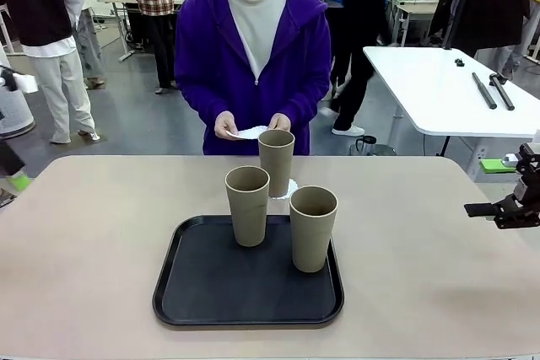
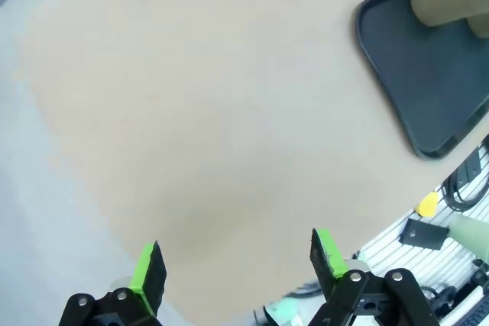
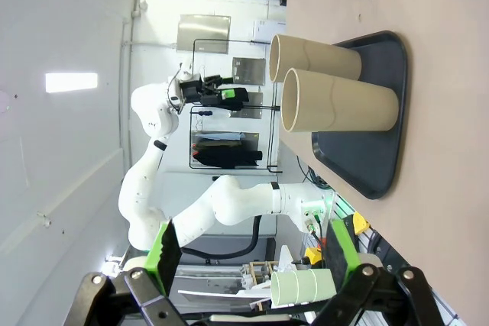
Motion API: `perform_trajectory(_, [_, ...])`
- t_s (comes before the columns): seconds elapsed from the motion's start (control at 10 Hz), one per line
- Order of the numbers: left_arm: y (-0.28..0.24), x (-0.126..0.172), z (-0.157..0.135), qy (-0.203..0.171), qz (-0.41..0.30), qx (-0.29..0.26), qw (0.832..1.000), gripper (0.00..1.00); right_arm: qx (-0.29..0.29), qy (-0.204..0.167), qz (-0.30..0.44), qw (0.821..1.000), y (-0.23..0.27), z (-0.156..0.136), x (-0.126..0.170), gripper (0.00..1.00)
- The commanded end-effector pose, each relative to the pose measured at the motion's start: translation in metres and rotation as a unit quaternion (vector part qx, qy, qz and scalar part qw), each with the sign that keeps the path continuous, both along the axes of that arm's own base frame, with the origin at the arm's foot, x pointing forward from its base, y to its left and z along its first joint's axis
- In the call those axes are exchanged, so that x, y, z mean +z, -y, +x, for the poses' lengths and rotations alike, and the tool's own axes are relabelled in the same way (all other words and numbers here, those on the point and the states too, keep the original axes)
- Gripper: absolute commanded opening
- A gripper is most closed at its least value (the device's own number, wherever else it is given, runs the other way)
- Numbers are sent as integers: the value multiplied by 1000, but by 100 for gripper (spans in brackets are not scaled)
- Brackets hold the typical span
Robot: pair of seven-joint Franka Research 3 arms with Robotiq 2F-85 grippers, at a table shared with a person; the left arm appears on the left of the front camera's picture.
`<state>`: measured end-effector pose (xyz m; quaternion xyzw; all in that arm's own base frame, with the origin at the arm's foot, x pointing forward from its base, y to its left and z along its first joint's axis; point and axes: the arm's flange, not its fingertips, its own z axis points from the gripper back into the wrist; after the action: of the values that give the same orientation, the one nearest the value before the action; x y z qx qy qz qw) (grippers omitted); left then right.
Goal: Place coasters on the table and set cups on them.
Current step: Take one Reusable plastic cup from the Flat Tray and place it on a coaster set by the human.
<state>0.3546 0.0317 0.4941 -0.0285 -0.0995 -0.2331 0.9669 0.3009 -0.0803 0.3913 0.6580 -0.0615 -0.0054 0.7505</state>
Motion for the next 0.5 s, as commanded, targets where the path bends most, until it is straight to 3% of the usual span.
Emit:
perform_trajectory(0.0, [19,1,13,12,4,-24,1000,100,1,2,5,1000,0,0,2,100])
perform_trajectory(0.2, [-2,1,-1,0,-2,0,1000,100,1,2,5,1000,0,0,2,100])
perform_trajectory(0.3, [-15,0,0,11,-133,-45,990,100,1,2,5,1000,0,0,2,100])
perform_trajectory(0.4, [-38,2,9,23,-237,-49,970,100,1,2,5,1000,0,0,2,100])
